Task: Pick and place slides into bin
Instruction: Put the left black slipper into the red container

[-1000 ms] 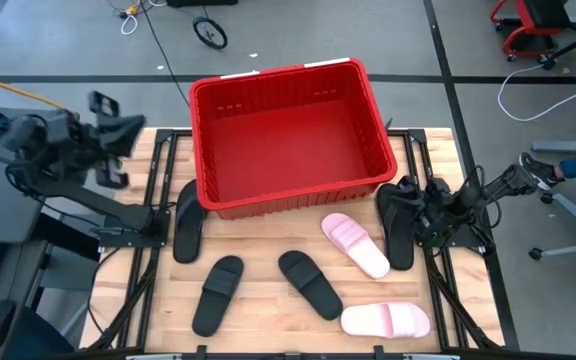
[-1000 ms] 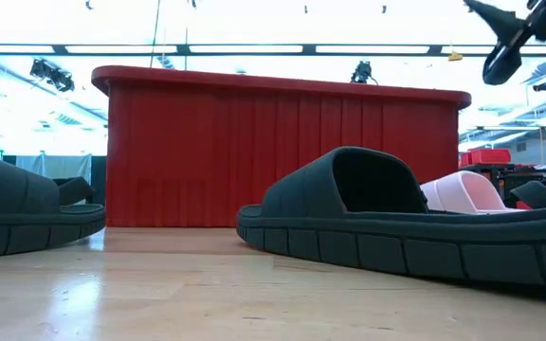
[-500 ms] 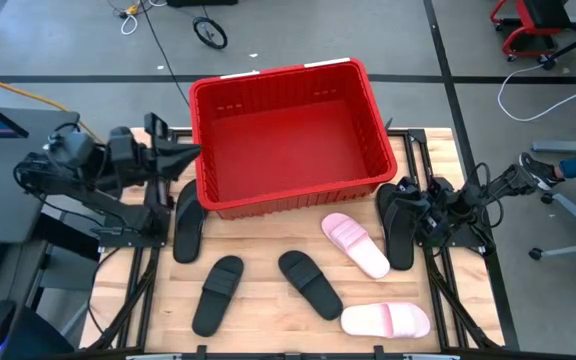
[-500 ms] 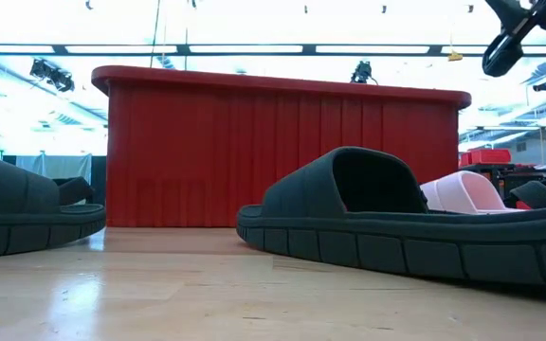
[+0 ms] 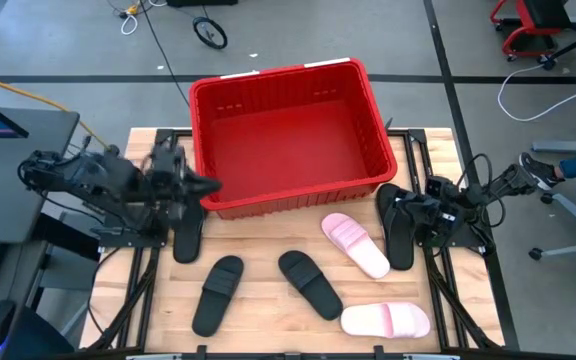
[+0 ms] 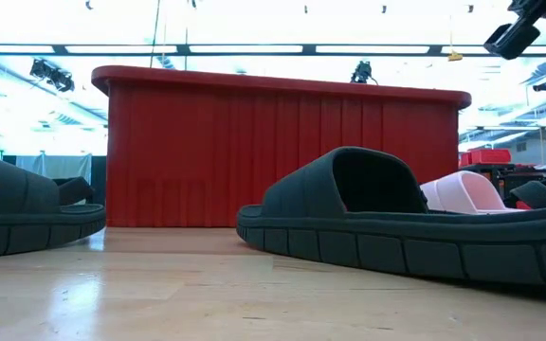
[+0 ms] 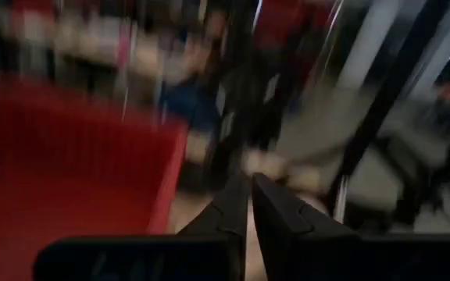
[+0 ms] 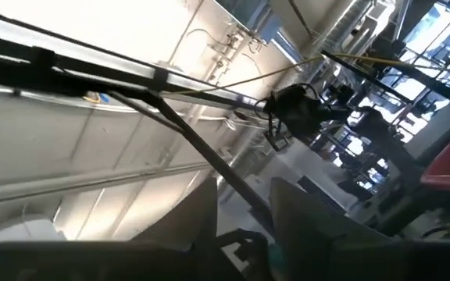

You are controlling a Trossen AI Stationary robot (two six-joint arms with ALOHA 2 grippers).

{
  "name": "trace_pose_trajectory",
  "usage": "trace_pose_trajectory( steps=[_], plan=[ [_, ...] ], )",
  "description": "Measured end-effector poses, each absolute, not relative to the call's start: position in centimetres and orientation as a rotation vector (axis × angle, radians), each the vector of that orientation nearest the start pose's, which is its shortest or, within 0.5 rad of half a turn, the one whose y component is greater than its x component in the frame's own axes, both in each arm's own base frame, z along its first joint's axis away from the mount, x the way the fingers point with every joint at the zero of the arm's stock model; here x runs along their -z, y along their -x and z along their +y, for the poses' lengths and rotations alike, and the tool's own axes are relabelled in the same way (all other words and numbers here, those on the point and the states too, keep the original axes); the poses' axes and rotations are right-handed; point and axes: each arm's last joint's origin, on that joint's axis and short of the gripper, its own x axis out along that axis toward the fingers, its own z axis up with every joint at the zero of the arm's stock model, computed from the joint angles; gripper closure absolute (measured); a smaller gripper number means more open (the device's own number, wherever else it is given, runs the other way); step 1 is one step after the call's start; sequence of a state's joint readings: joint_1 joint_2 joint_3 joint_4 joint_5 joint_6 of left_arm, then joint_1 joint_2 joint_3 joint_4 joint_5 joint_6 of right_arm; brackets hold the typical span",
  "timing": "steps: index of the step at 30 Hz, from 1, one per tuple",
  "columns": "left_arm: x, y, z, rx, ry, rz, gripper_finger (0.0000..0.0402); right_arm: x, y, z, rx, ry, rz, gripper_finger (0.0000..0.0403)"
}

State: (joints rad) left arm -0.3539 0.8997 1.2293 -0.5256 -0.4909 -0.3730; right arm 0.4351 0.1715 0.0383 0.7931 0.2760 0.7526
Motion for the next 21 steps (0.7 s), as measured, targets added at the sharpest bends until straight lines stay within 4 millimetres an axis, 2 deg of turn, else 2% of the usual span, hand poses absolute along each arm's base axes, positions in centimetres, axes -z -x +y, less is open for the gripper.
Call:
trace_pose_trajectory(
  steps=[7, 14, 17, 21],
  plan=[
    [-37.0, -14.6, -4.3, -0.367, 0.401, 0.722, 0.0370, -23.0, -8.7, 3.2, -0.350, -0.895, -0.499, 0.0277],
    [-33.6, -15.2, -5.5, -0.463, 0.541, 1.217, 0.0309, -22.2, -9.9, 3.4, -0.204, -0.874, -0.430, 0.0277],
    [-32.3, -15.9, -6.1, -0.570, 0.596, 1.287, 0.0277, -21.8, -10.3, 3.5, -0.151, -0.864, -0.406, 0.0277],
    [-29.2, -17.1, -7.5, -0.765, 0.776, 1.254, 0.0242, -21.4, -10.8, 3.6, -0.130, -0.883, -0.373, 0.0277]
  ],
)
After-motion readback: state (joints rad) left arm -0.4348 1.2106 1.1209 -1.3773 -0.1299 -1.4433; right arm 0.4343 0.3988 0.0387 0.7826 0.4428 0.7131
